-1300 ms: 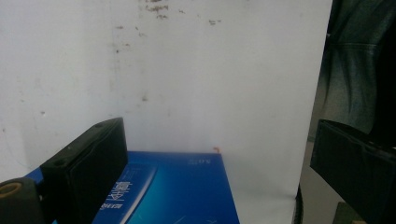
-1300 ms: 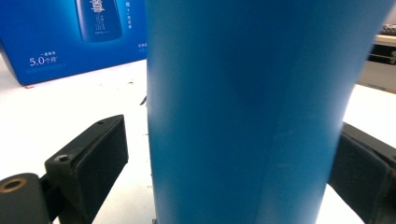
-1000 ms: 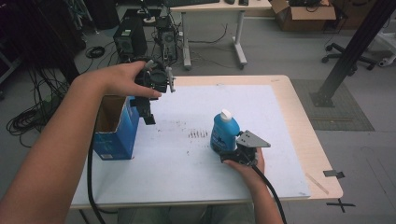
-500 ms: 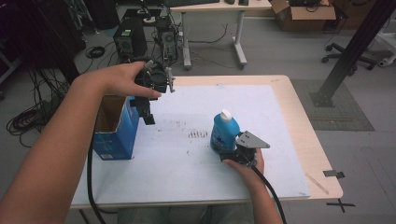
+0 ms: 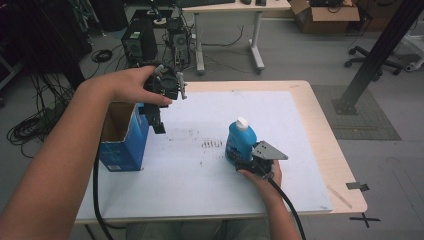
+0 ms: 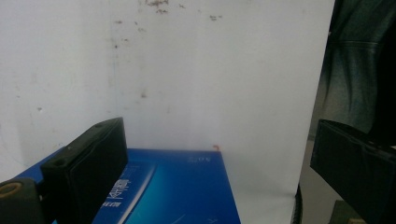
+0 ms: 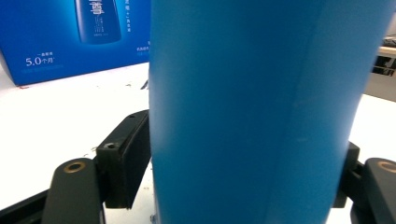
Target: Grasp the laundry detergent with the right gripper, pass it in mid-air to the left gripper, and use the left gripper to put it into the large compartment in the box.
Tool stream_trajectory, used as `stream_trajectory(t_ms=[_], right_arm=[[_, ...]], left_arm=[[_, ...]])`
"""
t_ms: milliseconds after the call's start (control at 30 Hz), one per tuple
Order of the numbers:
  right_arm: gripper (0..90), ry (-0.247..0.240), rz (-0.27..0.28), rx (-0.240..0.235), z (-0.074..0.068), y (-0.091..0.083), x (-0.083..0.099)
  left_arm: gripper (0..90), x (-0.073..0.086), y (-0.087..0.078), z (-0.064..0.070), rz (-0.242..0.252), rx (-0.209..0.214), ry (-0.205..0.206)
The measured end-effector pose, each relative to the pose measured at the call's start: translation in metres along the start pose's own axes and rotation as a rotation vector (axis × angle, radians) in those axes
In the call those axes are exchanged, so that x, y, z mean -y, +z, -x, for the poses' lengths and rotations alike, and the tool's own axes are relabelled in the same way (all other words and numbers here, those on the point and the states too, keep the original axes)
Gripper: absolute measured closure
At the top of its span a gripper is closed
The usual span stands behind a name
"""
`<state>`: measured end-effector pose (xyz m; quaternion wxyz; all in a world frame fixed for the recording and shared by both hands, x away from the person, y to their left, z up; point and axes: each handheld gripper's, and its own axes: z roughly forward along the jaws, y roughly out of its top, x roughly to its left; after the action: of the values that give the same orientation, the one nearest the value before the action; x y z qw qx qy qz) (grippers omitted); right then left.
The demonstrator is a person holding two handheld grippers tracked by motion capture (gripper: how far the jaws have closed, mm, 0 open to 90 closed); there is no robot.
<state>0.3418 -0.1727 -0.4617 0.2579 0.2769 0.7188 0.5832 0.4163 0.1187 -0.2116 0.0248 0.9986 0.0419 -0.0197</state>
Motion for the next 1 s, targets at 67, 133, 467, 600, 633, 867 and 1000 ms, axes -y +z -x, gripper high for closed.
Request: stream_trajectory(t_ms=[67,133,467,600,633,867,1000], right_arm=[[29.1,-0.002,0.003,0.002,0.0004,0.0001,0.0],[30.4,-0.002,0.005,-0.002,0.0009,0.0001,-0.0004],[35.6,-0.014,-0.002,-0.01,0.0004,0.0011,0.0008],[40.0,-0.025,0.003,-0.016,0.0,0.0015,0.0004],[40.5,-0.024,0.004,-0.018,0.0005,0.0014,0.0004],[42.9,-0.011,0.007,-0.027,0.0008,0.0011,0.0004],[44.0,-0.006,0.009,-0.031,0.0016,0.0009,0.0005]], left_arm=[[4.3,-0.0011,-0.0003,0.0,0.0,0.003,0.004],[4.3,-0.0018,-0.0006,0.0003,0.005,0.001,0.002],[4.3,-0.002,-0.0013,0.0009,0.005,0.0,0.001],[4.3,-0.0016,-0.0017,0.001,0.007,-0.001,0.0],[4.3,-0.0015,-0.0017,0.001,0.007,-0.001,-0.001],[4.3,-0.0018,-0.0009,0.0014,0.006,-0.001,0.003],[4.3,-0.0028,-0.0016,0.0021,0.007,-0.001,0.0]])
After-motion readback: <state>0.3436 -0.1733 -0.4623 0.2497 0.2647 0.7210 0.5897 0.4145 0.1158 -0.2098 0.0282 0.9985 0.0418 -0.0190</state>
